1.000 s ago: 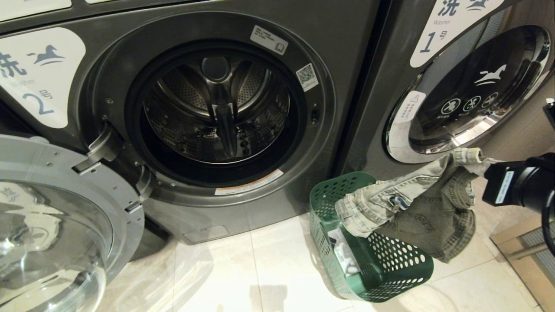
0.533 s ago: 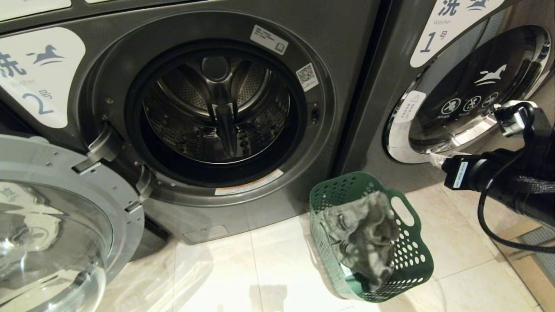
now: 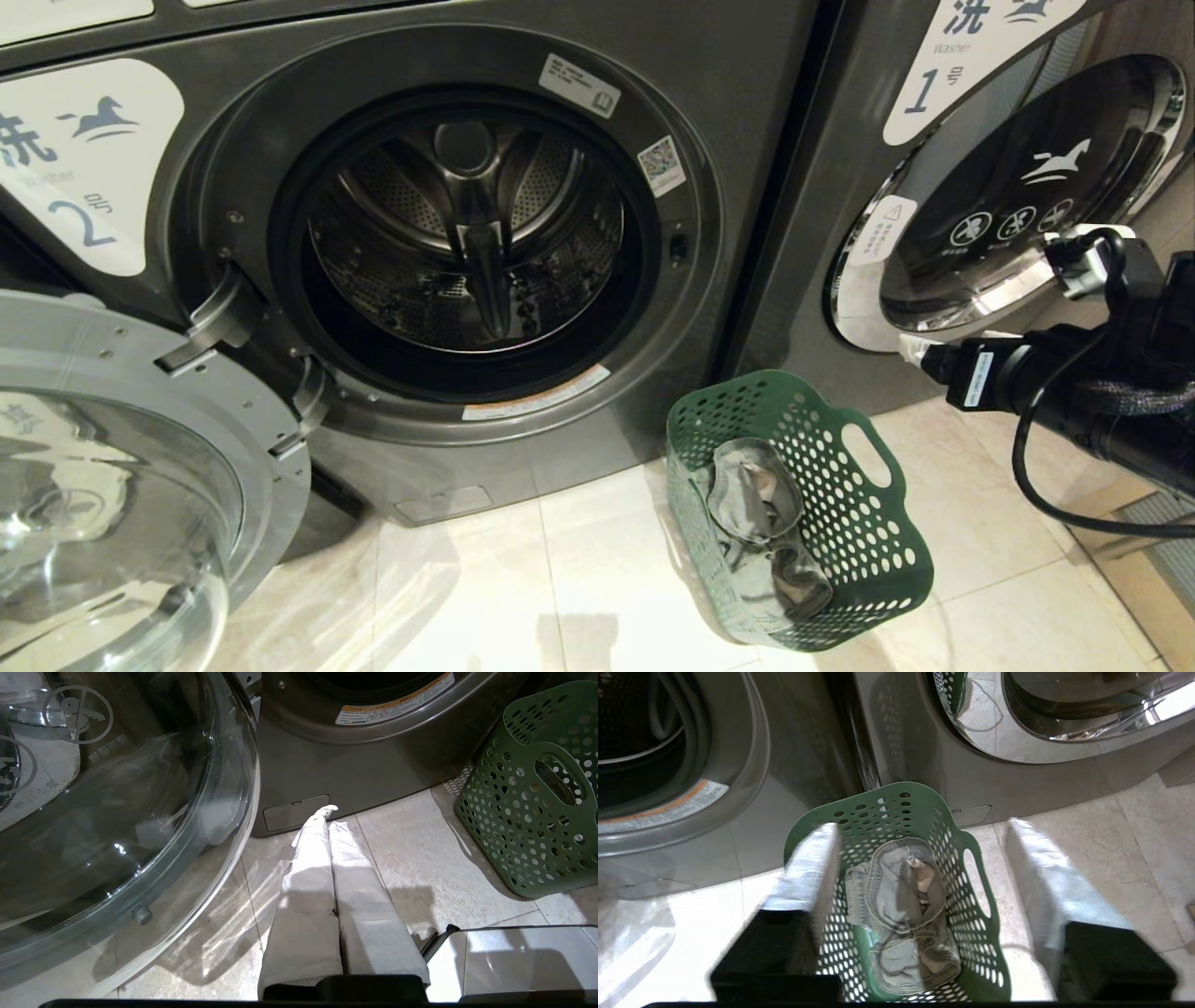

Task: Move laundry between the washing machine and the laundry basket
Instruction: Pick a cloth and place it into the basket, then close the washing machine door with the left hand

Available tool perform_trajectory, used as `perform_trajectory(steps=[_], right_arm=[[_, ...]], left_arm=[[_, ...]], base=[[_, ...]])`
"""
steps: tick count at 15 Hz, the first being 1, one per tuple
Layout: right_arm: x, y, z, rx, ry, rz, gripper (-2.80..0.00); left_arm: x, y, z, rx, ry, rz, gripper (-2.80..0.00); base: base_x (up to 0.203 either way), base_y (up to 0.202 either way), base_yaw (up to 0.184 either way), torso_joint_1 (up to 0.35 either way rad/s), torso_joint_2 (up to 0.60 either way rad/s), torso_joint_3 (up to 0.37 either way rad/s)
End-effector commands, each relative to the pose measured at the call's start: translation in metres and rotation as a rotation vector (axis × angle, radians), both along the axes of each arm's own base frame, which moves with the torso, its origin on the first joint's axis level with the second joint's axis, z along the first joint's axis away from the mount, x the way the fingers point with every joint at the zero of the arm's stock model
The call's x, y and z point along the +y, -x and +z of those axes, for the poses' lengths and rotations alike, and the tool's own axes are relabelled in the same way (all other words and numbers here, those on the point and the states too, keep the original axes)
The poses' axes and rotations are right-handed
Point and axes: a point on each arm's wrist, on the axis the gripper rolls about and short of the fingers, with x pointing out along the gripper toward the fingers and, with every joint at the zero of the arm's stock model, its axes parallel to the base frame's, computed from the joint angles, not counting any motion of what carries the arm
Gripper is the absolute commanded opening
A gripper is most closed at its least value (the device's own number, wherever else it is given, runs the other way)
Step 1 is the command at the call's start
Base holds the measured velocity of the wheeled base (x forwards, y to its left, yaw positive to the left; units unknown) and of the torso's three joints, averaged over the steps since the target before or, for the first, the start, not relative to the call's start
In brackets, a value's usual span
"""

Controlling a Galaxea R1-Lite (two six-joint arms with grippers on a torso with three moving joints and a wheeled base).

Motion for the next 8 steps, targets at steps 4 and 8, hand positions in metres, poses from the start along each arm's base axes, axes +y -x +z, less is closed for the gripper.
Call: perform_trajectory(steps=[4,8], right_arm=[[-0.004,0.017,0.012,-0.048,-0.008,0.002,-2.80],[-0.011,0.061,0.021,-0.032,0.003,0.045,-2.80]], left_arm=[[0.000,0.000,0.000,0.000,0.000,0.000,-2.80],[0.000,0.000,0.000,-0.002,-0.002,0.000,-2.80]], base=[[0.000,0.000,0.000,0.000,0.00,0.000],[0.000,0.000,0.000,0.000,0.00,0.000]])
